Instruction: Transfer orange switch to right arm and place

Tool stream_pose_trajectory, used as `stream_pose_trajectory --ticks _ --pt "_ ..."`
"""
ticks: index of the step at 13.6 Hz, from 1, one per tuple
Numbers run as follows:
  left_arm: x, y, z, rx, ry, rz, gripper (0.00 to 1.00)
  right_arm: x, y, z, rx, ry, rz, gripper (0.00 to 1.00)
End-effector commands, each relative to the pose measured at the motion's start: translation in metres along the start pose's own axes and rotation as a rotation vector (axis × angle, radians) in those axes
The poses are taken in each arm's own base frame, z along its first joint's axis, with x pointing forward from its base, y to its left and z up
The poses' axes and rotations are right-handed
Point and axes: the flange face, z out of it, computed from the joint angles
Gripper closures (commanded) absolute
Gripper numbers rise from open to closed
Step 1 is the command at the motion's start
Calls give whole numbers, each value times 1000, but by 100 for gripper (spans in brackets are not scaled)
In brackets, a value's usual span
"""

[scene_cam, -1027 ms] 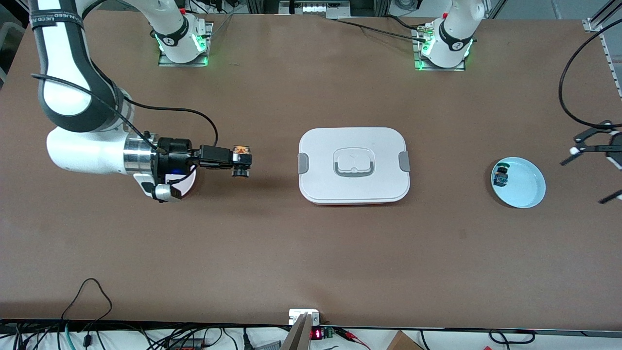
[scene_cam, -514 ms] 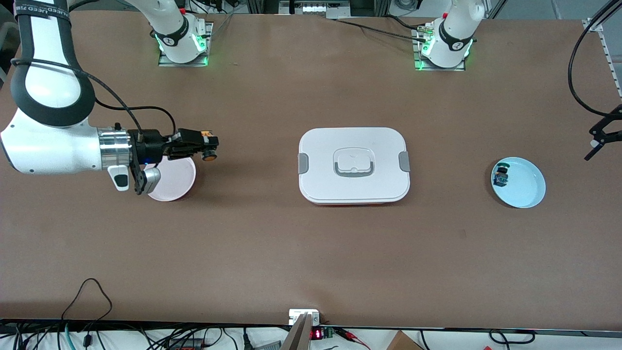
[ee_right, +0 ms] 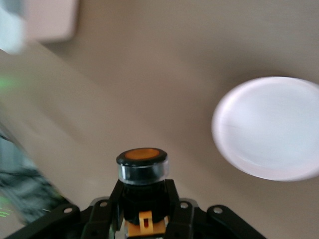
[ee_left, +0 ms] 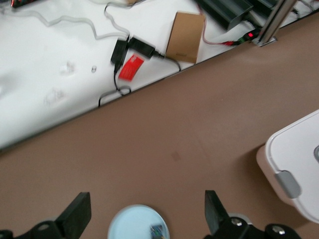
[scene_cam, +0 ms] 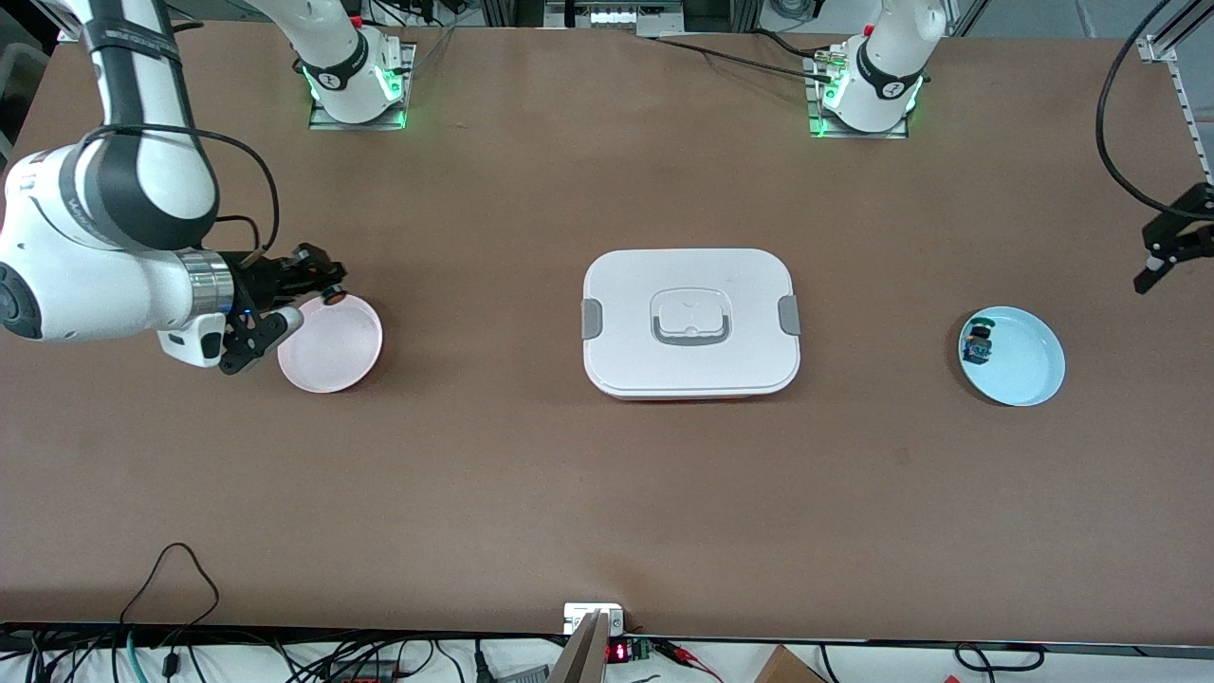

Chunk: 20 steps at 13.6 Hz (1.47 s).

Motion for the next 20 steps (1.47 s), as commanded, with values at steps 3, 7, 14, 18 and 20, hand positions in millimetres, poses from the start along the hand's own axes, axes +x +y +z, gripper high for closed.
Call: stream_pose_trajectory --ticks 3,7,14,18,20 --pt "-8 35 -22 34 -165 -298 0 -10 42 -19 -291 -43 -395 100" --pt "-24 38 -12 28 -288 -428 0 -17 76 10 -329 -35 -587 100" --pt "-18 32 16 20 -323 -422 0 -15 87 65 -411 -38 -819 100" --pt "-13 29 27 44 -316 -414 0 -14 83 106 -447 -22 -849 100" --pt "-6 27 32 49 -282 -406 0 -12 76 124 -469 -15 -869 100"
